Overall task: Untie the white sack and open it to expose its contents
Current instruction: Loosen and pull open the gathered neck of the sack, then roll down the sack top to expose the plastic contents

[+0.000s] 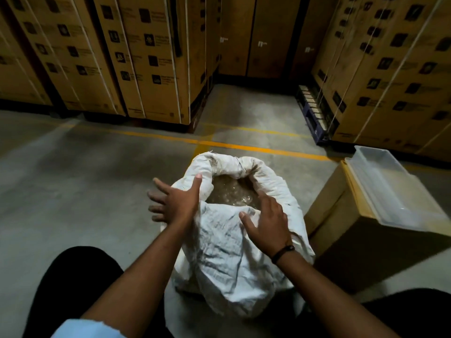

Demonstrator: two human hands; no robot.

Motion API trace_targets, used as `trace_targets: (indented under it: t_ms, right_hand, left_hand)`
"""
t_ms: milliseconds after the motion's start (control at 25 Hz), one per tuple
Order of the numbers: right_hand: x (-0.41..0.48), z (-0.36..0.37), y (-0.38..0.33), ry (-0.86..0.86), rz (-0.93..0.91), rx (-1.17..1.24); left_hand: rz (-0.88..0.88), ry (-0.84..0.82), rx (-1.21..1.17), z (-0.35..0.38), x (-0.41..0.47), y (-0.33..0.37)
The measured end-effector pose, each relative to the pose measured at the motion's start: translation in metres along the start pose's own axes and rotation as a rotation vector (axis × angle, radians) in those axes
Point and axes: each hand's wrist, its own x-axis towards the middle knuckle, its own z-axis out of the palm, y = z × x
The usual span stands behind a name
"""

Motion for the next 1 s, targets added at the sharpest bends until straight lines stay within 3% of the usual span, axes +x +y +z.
trace_targets:
  t_ms: [200,280,400,480,640,760,880,1000]
  right_hand:
    - [-0.047,0.001,-0.009,0.147,0.231,-0.107]
    - [-0.054,-0.005,-0.004,0.222,0.564,0.025]
    - [-0.065,-0.016,0.017,0.266,1.236,0.486]
    - [-0.077,-0.018,0.034,0.175,1.437,0.707]
    - [-0.068,-0.016,0.028,0.056,1.342,0.857]
    - [-0.048,-0.017,0.012,0.072,1.298,1.219]
    - [-0.021,-0.05,0.0,0.101,0.947,1.762]
    - [0.003,-0.076,0.008,0.234,0.69,2.015]
  left_hand:
    - [-0.492,-0.227,-0.396,0.009,-0.057,-0.034]
    - [-0.619,-0.387,-0.523,0.02,-0.055,-0.061]
    - [-0.625,-0.6,-0.696,0.044,-0.027,-0.106]
    - [-0.529,-0.658,-0.824,0.027,-0.04,-0.097]
    - [-0.31,-0.691,-1.219,-0.025,-0.084,-0.05]
    - [-0.281,-0.66,-1.4,-0.026,-0.073,-0.051]
    - [-0.275,-0.551,-1.48,-0.02,-0.062,-0.061]
    - [-0.324,-0.46,-1.504,-0.017,-0.04,-0.065]
